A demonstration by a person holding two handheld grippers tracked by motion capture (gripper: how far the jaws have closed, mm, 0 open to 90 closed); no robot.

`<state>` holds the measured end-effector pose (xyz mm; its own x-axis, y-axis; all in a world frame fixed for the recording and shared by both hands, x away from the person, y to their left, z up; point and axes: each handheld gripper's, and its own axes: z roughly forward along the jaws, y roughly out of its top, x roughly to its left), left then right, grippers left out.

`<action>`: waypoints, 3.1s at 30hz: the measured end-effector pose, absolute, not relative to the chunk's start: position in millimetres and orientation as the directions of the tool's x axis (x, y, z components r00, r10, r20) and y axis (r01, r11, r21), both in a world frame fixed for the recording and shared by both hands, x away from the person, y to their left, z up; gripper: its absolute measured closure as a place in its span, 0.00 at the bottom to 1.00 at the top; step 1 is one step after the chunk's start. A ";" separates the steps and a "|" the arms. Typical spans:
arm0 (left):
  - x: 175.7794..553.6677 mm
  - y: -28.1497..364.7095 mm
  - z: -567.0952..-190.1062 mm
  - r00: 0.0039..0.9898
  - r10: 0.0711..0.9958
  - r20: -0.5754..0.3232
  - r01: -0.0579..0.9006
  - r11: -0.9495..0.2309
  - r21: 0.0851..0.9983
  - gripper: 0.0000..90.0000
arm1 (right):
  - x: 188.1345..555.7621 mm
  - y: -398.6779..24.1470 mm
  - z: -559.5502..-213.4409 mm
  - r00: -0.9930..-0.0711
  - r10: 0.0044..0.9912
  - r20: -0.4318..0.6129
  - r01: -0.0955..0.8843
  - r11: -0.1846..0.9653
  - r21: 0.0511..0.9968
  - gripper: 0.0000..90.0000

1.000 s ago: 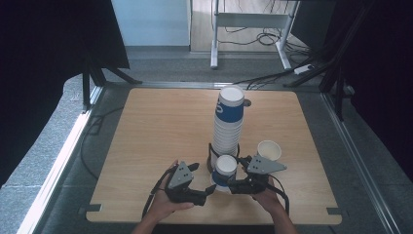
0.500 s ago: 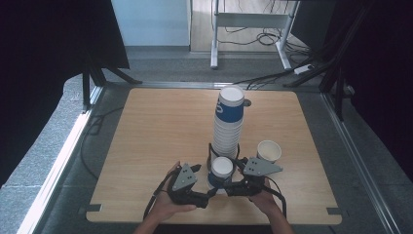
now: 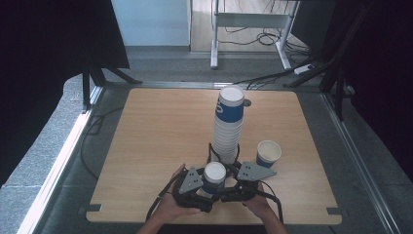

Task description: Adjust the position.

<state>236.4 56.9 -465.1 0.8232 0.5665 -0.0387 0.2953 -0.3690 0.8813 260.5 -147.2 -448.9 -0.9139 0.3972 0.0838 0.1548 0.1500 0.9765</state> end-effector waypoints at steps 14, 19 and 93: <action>234.7 54.4 -468.4 0.832 0.554 -0.026 0.280 -0.380 0.882 0.18 | 256.8 -146.4 -446.7 -0.922 0.377 0.092 0.151 0.128 0.980 0.30; 235.2 54.6 -469.6 0.833 0.553 -0.009 0.277 -0.403 0.872 0.20 | 257.5 -145.9 -448.1 -0.922 0.376 0.092 0.157 0.144 0.977 0.30; 219.1 40.3 -470.1 0.823 0.460 0.335 0.086 -0.682 0.726 0.07 | 275.3 -176.2 -473.0 -0.926 0.203 0.319 0.364 0.255 0.896 0.29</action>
<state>219.1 40.3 -470.1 0.8226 0.4599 0.3345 0.0859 -0.6820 0.7263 275.3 -176.2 -473.0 -0.9260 0.2025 0.3186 0.3640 0.2554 0.8957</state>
